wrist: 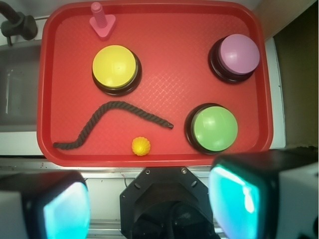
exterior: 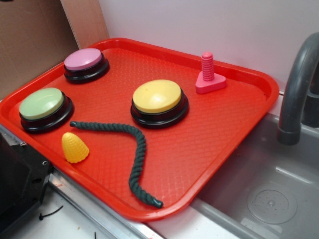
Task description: Push the yellow button.
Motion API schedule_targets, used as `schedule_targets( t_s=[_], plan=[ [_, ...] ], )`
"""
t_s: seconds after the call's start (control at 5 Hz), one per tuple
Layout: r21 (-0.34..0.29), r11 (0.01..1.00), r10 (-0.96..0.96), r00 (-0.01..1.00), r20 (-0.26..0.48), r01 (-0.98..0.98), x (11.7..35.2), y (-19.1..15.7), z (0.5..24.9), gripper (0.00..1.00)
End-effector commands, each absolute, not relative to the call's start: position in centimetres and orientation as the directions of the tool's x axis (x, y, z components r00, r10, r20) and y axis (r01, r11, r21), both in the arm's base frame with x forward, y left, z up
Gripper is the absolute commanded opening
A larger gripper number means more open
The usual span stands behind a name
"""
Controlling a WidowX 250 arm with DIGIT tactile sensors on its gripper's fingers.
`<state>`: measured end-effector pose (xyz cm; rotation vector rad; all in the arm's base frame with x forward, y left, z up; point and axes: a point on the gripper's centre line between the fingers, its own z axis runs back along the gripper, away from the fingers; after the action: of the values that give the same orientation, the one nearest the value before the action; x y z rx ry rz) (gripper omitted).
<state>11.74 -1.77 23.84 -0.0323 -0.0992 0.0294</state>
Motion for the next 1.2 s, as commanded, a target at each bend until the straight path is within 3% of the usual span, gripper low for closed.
schedule_targets(
  t_s=[0.0,0.2,0.4,0.6,1.0],
  plan=[
    [-0.034,0.999,0.031,0.995,0.099,-0.028,11.7,-1.8,23.8,1.0],
    [-0.001,0.99,-0.142,0.985,0.1,0.142,16.7,-3.7,20.8,1.0],
    [0.023,0.982,-0.186,0.964,0.19,0.185,21.4,-5.6,17.6,1.0],
    [-0.021,0.977,-0.201,0.954,0.223,0.211,23.6,-6.8,13.2,1.0],
    [-0.04,0.973,-0.217,0.962,0.166,0.226,25.6,-7.2,7.5,1.0]
  ],
)
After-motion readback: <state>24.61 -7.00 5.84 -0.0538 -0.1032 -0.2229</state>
